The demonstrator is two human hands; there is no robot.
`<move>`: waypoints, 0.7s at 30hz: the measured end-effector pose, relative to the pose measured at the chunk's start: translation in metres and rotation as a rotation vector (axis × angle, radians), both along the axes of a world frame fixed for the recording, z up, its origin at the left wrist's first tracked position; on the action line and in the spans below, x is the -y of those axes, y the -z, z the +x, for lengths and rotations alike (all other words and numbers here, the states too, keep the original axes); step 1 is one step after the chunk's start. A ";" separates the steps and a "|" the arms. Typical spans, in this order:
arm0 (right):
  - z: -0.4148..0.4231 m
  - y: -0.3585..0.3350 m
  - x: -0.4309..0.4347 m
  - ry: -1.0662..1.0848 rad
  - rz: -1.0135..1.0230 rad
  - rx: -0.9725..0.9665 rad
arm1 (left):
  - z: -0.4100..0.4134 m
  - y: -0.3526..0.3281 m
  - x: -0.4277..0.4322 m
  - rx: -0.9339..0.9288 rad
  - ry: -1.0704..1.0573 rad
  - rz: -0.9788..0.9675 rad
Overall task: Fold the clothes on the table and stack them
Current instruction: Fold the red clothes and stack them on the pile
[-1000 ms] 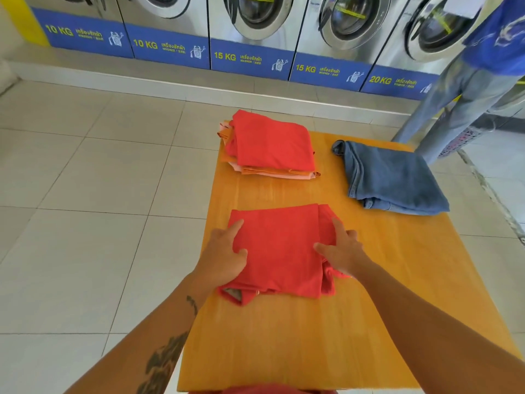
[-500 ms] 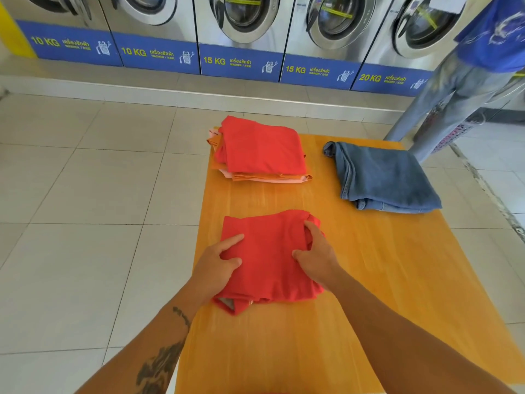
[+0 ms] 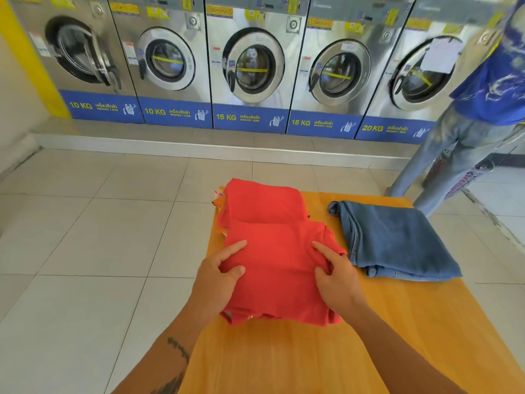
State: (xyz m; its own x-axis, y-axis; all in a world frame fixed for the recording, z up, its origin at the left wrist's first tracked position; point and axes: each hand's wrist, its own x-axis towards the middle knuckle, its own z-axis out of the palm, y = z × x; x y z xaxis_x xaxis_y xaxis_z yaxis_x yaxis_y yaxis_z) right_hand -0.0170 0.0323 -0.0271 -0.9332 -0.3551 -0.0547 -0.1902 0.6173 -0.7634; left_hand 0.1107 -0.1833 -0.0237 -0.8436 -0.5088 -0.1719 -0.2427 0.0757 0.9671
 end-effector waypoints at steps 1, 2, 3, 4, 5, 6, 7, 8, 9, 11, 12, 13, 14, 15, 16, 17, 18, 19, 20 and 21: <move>-0.012 -0.004 0.005 -0.001 -0.026 -0.011 | -0.011 -0.005 0.006 -0.005 -0.008 -0.024; -0.024 -0.009 0.012 -0.002 -0.040 -0.019 | -0.022 -0.010 0.012 -0.007 -0.015 -0.052; -0.037 -0.014 0.018 -0.007 -0.050 -0.029 | -0.034 -0.015 0.019 -0.004 -0.020 -0.077; -0.050 -0.018 0.025 -0.017 -0.060 -0.039 | -0.046 -0.020 0.026 -0.003 -0.024 -0.100; -0.063 -0.022 0.033 -0.029 -0.065 -0.046 | -0.057 -0.025 0.033 -0.002 -0.028 -0.122; -0.078 -0.026 0.041 -0.036 -0.070 -0.044 | -0.070 -0.031 0.040 -0.005 -0.033 -0.145; -0.094 -0.029 0.051 -0.042 -0.078 -0.038 | -0.083 -0.037 0.048 -0.008 -0.042 -0.168; -0.111 -0.032 0.060 -0.048 -0.093 -0.034 | -0.097 -0.042 0.055 -0.016 -0.053 -0.186; -0.128 -0.034 0.070 -0.049 -0.111 -0.031 | -0.112 -0.048 0.062 -0.023 -0.065 -0.198; -0.158 -0.035 0.089 -0.045 -0.148 -0.020 | -0.140 -0.052 0.076 -0.015 -0.080 -0.234; -0.171 -0.031 0.096 -0.045 -0.153 -0.013 | -0.153 -0.051 0.082 0.007 -0.086 -0.269; -0.181 -0.023 0.102 -0.046 -0.144 0.000 | -0.164 -0.047 0.087 0.041 -0.089 -0.309; -0.189 -0.014 0.106 -0.052 -0.121 0.021 | -0.172 -0.040 0.090 0.081 -0.090 -0.347; -0.194 -0.001 0.109 -0.066 -0.089 0.048 | -0.178 -0.031 0.093 0.126 -0.084 -0.378; -0.197 0.011 0.109 -0.089 -0.040 0.064 | -0.182 -0.021 0.095 0.174 -0.069 -0.404; -0.197 0.025 0.108 -0.116 0.013 0.071 | -0.183 -0.009 0.095 0.220 -0.047 -0.430; -0.195 0.034 0.105 -0.138 0.056 0.076 | -0.183 0.003 0.096 0.255 -0.033 -0.447; -0.193 0.041 0.102 -0.147 0.070 0.088 | -0.183 0.012 0.096 0.280 -0.036 -0.447; -0.192 0.046 0.101 -0.139 0.070 0.101 | -0.184 0.019 0.097 0.299 -0.056 -0.436; -0.192 0.048 0.102 -0.100 0.086 0.104 | -0.187 0.025 0.098 0.324 -0.089 -0.469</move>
